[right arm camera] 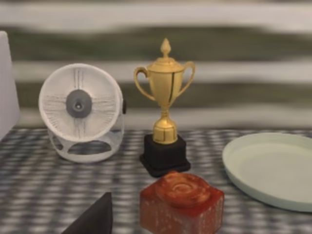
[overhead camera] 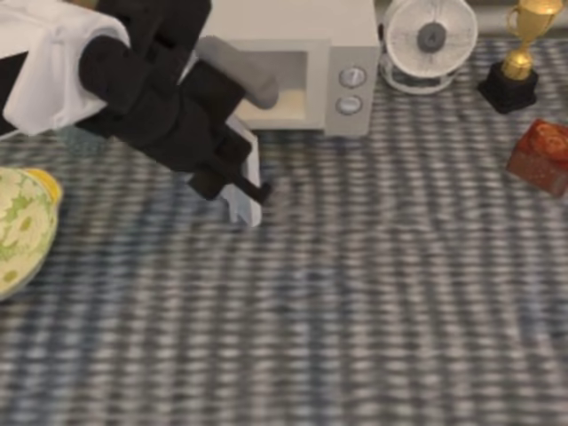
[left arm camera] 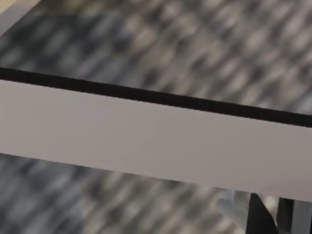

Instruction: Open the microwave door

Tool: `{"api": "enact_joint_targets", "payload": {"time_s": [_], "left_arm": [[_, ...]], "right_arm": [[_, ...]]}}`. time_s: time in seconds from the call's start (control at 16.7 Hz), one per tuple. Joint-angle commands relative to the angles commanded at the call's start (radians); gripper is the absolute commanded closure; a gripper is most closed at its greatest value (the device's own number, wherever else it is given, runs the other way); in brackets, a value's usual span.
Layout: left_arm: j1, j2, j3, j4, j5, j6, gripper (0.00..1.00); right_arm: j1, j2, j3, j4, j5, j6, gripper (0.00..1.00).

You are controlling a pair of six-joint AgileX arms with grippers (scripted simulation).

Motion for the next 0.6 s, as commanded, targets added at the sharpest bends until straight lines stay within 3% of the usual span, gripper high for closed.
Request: {"api": "enact_joint_targets", "payload": {"time_s": [0.3, 0.6], "left_arm": [[0.037, -0.029, -0.023, -0.010, 0.045, 0.086, 1.00], [0.037, -0.030, -0.023, -0.009, 0.045, 0.087, 1.00]], "right_arm": [[0.000, 0.000, 0.000, 0.000, 0.000, 0.000, 0.00], [0.000, 0.000, 0.000, 0.000, 0.000, 0.000, 0.00]]}}
